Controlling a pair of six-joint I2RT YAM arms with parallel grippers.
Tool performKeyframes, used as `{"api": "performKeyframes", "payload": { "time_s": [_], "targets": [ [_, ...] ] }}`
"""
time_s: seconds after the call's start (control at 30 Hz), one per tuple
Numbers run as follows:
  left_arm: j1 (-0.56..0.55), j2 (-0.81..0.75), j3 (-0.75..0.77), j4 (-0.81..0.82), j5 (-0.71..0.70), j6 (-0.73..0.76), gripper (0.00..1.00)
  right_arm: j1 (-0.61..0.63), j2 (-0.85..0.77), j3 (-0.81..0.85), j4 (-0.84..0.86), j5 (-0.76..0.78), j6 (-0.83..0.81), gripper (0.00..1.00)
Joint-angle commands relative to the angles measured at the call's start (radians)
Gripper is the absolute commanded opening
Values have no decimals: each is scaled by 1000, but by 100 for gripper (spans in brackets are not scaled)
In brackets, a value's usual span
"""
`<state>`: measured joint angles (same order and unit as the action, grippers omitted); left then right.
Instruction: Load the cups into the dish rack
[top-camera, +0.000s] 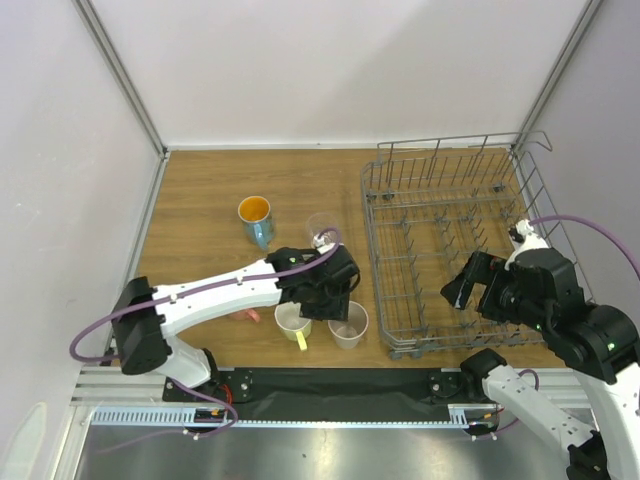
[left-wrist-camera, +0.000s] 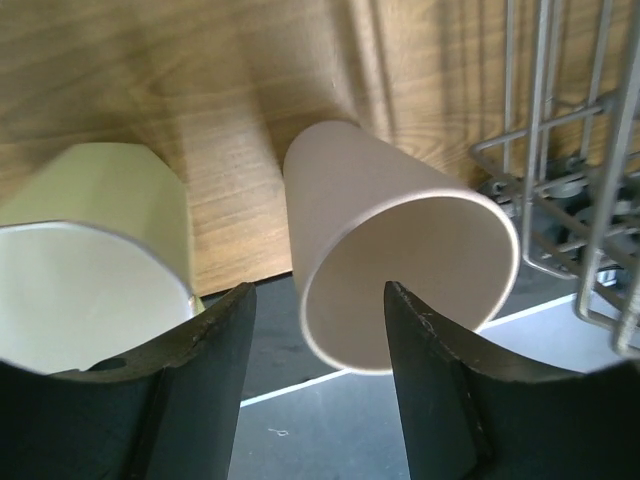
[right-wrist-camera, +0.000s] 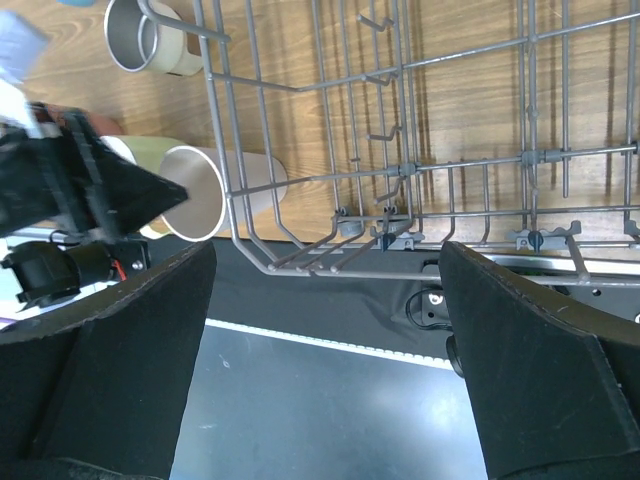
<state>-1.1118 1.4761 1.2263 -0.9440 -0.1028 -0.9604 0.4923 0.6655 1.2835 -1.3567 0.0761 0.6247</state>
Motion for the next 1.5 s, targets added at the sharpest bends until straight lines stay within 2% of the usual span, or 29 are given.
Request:
{"api": "performKeyframes", "payload": {
  "time_s": [0.0,0.1,0.37,0.5,0.57,0.8,0.97,1.13,1.33,1.47],
  "targets": [
    [-22,38,22,22,40,-1,59,0,-29,13,-133,24,12,100],
    [-26,78,15,43,46,9,58,2,-33,5,-134,19,12,100],
    [-28,138,-7,76,54,25,43,0,-33,7,-131,7,13,100],
    [-28,168,-14,79,58,34,29,2,-35,0,-122,-2,15,100],
    [-28,171,-17,77,57,34,26,0,-33,-3,-121,-4,15,100],
    [-28,127,-45,70,48,25,0,0,-30,-19,-104,-19,15,100],
    [-33,72,-64,34,43,14,0,0,-20,-26,-96,-27,12,100],
    [-66,-17,-21,-88,-14,-4,0,0,-11,-30,-93,-30,3,100],
    [-83,-177,-5,-193,-25,-54,0,0,3,-29,-81,-58,-2,100],
    [-85,-315,9,-202,-32,-78,0,0,12,-26,-65,-70,-2,100]
  ]
}}
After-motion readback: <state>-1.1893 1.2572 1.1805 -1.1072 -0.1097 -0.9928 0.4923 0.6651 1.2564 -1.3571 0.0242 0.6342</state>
